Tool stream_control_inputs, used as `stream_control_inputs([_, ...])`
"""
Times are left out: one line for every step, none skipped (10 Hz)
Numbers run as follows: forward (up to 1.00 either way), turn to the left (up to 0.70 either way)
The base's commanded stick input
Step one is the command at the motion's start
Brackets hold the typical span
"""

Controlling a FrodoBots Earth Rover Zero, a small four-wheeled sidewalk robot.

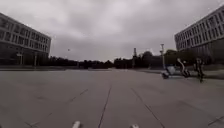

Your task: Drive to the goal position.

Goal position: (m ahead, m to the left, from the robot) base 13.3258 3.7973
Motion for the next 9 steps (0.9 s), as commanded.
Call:
stream_control_inputs([0.70, 0.00])
stream_control_inputs([0.70, 0.00])
stream_control_inputs([0.70, 0.00])
stream_control_inputs([0.70, 0.00])
stream_control_inputs([0.70, 0.00])
stream_control_inputs([0.70, 0.00])
stream_control_inputs([0.70, 0.00])
stream_control_inputs([0.70, 0.00])
stream_control_inputs([0.70, 0.00])
